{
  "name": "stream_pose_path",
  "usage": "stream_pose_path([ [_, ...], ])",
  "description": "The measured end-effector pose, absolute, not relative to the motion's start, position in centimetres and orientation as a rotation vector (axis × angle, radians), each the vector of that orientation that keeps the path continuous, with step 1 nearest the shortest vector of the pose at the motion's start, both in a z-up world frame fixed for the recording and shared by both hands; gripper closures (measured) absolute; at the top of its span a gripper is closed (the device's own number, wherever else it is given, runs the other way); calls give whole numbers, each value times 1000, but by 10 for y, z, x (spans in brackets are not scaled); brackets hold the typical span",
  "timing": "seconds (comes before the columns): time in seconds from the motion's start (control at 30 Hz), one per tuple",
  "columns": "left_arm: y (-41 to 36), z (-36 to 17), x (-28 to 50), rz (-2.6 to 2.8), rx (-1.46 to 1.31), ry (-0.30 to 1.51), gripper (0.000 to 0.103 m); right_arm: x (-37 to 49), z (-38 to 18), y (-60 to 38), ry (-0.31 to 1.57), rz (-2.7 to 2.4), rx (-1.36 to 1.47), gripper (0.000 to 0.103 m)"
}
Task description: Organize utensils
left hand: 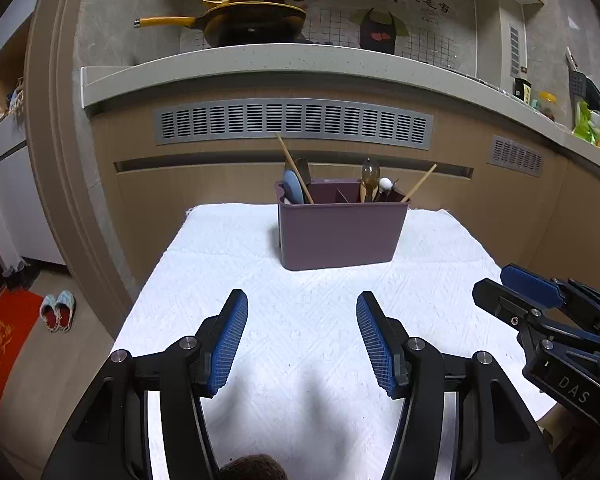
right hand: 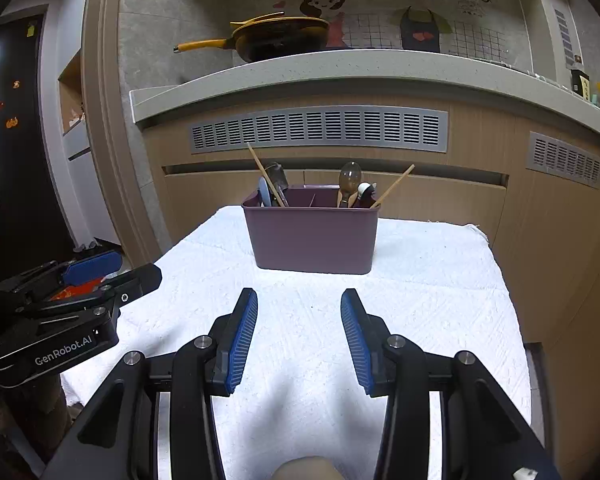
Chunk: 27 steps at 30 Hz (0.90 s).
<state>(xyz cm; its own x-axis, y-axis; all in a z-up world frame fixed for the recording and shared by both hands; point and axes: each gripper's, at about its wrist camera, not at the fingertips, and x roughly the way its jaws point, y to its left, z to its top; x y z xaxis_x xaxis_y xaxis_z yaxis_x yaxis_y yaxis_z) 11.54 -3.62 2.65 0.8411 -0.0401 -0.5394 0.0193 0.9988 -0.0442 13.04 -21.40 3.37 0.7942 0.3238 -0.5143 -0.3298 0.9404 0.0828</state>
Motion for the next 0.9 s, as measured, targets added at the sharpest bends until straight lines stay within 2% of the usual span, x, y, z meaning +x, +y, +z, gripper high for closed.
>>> stream_pose_path([
  [0.9,-36,22,119,-45,-38,591,46,129,32,-214,559,338,-11,61],
])
